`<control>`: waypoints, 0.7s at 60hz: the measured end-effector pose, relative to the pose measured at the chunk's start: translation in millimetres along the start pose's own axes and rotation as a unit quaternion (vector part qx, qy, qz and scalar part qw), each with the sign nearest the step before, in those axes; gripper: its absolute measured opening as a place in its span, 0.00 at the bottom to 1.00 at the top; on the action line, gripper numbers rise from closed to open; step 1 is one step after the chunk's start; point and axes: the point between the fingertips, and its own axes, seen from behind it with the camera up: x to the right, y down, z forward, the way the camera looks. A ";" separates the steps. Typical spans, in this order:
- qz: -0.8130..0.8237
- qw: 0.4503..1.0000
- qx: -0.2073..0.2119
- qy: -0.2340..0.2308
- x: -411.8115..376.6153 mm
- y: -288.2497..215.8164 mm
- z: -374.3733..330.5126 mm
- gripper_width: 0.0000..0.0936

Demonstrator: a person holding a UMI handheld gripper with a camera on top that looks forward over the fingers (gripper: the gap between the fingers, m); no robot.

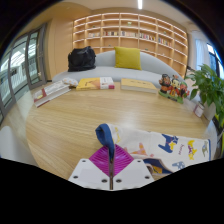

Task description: Fold towel

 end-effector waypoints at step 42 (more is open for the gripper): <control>0.122 0.989 0.083 -0.008 169.0 -58.4 -79.9 0.09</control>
